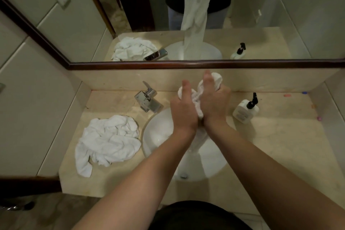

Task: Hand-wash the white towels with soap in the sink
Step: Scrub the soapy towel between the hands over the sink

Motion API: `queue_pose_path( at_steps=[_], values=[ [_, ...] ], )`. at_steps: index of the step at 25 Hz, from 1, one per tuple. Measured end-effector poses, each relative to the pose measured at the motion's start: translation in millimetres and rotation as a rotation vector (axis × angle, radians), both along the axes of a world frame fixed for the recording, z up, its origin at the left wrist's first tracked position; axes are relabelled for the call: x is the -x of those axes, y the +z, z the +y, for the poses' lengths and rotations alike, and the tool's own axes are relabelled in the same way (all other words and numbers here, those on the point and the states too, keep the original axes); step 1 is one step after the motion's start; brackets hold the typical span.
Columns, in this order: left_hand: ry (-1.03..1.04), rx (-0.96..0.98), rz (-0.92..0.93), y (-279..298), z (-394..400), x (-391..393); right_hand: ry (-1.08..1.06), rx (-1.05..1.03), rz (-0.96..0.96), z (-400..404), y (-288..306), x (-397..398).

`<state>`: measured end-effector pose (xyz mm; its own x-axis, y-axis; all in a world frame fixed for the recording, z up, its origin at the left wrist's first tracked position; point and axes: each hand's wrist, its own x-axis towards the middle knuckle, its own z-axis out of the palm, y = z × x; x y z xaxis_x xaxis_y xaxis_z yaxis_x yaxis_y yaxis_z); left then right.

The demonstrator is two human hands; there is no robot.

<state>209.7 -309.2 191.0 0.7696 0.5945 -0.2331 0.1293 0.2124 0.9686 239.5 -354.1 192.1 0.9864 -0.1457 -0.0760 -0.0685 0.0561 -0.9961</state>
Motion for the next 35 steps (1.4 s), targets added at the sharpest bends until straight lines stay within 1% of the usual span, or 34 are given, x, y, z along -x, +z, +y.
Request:
queue_pose_path(
  at_steps=[2,4,5,6,8,9,10,12,13,15,17,18,20,21,22,24,25,26,28,29,30,31,32,33,35],
  values=[
    [0.049,0.047,0.048,2.2,9.8,-8.6,-0.002,0.006,0.007,2.6,-3.9,10.0],
    [0.099,0.117,0.141,2.8,19.2,-15.3,0.090,0.046,-0.042,3.0,-4.8,27.0],
    [0.046,0.149,0.170,4.2,17.8,-12.9,0.102,0.076,-0.055,0.6,-3.0,26.5],
    [-0.037,0.175,0.153,3.1,11.4,-8.1,0.056,0.113,-0.051,-1.8,-0.2,16.0],
    [-0.175,0.148,0.091,-0.2,-3.6,3.9,-0.033,0.117,0.023,-7.3,7.7,-10.1],
    [-0.156,0.131,0.083,1.8,-4.7,3.9,-0.029,0.107,0.043,-7.2,10.7,-14.9],
    [-0.093,0.130,0.082,1.7,-0.3,-0.4,0.008,0.095,0.041,-4.7,12.4,-9.6],
    [0.013,0.184,0.095,1.7,10.5,-6.4,0.114,0.052,0.027,-1.1,9.1,11.9],
    [0.024,0.199,0.097,2.9,11.3,-4.8,0.141,0.027,0.015,-2.3,6.6,19.3],
    [-0.040,0.089,0.103,2.3,0.1,4.7,0.089,0.083,-0.025,-7.2,6.9,9.7],
    [-0.072,0.041,0.105,2.4,-6.3,12.3,0.047,0.126,-0.013,-8.8,5.2,-2.9],
    [-0.025,0.055,0.103,1.4,-0.2,7.9,0.056,0.105,-0.014,-5.6,7.8,2.2],
    [0.115,0.195,0.137,-7.0,16.2,-4.5,0.174,0.069,-0.028,1.2,2.6,24.1],
    [0.153,0.256,0.162,-8.6,19.3,-4.8,0.231,0.078,-0.030,0.8,-0.7,30.1],
    [0.140,0.272,0.173,-9.1,16.0,-1.5,0.243,0.108,-0.029,-0.8,-2.1,27.5],
    [0.014,0.219,0.120,-10.9,5.2,6.0,0.125,0.137,0.027,-4.0,-4.3,8.4],
    [0.001,0.201,0.106,-11.7,3.6,5.8,0.073,0.116,0.044,-2.4,-4.4,4.8],
    [0.031,0.212,0.120,-9.1,8.1,2.9,0.055,0.091,0.036,1.8,-3.3,7.2],
    [0.092,0.365,0.126,-7.9,19.0,-0.6,0.160,0.111,-0.020,8.7,-4.2,22.8],
    [0.071,0.394,0.118,-10.7,20.8,-0.4,0.197,0.148,-0.040,8.3,-5.2,24.5],
    [0.020,0.369,0.096,-9.1,17.3,1.7,0.173,0.178,-0.037,6.3,-2.2,18.4],
    [-0.010,0.303,0.098,-12.1,13.0,3.3,0.093,0.182,0.004,3.6,-0.1,8.8],
    [-0.003,0.241,0.112,-10.4,9.2,4.3,0.019,0.155,0.045,2.6,1.7,4.3],
    [0.023,0.238,0.129,-11.3,11.6,0.5,-0.011,0.124,0.056,4.9,2.2,5.7],
    [0.061,0.345,0.141,-9.8,24.3,-5.9,0.110,0.130,0.007,13.0,-0.9,22.3]
  ],
)
